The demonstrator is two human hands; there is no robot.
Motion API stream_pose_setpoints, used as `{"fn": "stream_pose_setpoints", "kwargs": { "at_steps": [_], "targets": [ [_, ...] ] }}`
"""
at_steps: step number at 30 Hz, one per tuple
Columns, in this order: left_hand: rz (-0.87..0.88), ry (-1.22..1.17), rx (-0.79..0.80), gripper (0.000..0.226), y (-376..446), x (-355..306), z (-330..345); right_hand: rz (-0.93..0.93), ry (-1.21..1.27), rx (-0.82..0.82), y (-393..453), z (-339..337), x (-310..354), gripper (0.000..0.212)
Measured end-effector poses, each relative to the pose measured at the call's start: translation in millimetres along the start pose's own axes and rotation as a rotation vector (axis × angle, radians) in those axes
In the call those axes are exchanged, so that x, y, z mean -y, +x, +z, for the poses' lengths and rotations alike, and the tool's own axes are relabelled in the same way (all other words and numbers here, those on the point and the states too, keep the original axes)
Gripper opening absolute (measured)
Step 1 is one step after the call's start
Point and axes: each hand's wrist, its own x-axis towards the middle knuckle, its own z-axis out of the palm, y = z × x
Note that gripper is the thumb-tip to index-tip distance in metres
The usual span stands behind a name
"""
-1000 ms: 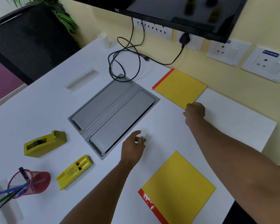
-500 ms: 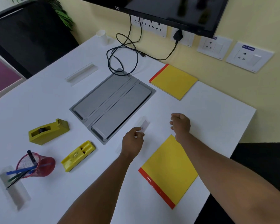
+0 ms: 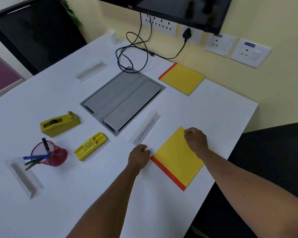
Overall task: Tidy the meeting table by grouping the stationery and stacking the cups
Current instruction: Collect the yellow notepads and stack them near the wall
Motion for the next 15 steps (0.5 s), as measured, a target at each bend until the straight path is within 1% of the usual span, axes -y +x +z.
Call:
{"fn": "stream_pose_setpoints", "kwargs": {
  "at_steps": [2,4,7,10,15],
  "targets": [
    [0.003,0.036,0.006,0.041,-6,6,3,0.044,-0.086,-0.030,-10,-2,-7,0.023],
    [0.035,0.090,0.010,0.042,-10,8,7,0.135,-0.090,-0.077,-21,-1,-13,0.023],
    [0.071,0.117,0.011,0.045,-12,4,15,0.299,-0.015,-0.141,-39,7,-22,0.033],
    [0.063,0.138,0.015,0.046,-12,-2,23,0.462,0.021,-0.176,-57,14,-30,0.045],
    [-0.014,0.163,-0.053,0.047,-13,-4,35,0.530,0.104,-0.232,-66,18,-34,0.063]
  ]
}}
